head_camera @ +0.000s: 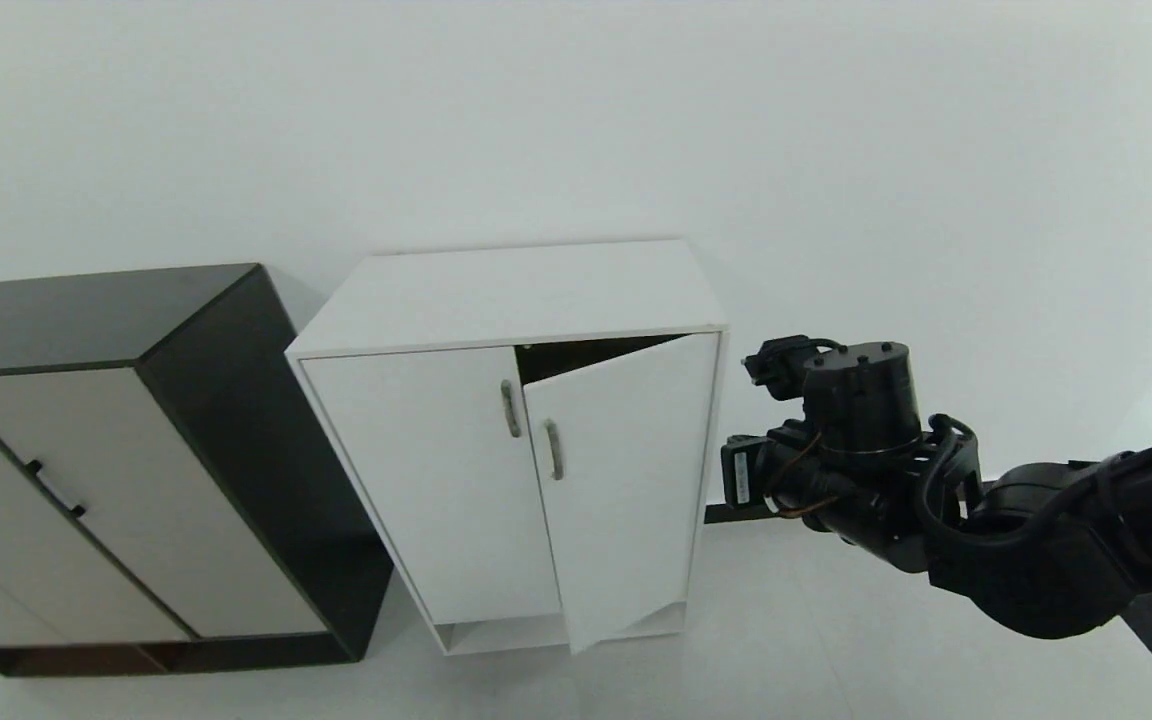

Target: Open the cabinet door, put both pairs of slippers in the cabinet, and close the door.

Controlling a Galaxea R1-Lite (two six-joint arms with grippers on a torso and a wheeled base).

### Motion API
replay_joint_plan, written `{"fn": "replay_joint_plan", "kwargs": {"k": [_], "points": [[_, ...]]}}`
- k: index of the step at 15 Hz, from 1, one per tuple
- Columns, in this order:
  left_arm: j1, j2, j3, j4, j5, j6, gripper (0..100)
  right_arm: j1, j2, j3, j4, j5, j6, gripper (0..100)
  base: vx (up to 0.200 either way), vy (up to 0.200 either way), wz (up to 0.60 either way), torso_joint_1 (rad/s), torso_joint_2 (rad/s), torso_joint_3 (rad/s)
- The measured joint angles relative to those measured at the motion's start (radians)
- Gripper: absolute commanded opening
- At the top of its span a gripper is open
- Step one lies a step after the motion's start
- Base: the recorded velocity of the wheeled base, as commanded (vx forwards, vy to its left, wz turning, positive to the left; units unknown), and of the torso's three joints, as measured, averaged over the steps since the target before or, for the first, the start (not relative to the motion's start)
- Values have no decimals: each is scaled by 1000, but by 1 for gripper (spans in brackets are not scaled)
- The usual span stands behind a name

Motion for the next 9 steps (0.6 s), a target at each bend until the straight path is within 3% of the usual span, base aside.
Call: {"fn": "replay_joint_plan", "kwargs": {"k": [3,7,9], "points": [[-1,0,0,0,1,-1,0,11,1,29,-33,50,1,0,0,0,0,0,0,0],[-1,0,0,0,0,-2,0,11,1,119,-177,161,-11,0,0,0,0,0,0,0],[-1,0,0,0,0,-1,0,10,1,166,-225,209,-14,0,200,0,0,-2,5,5]]}}
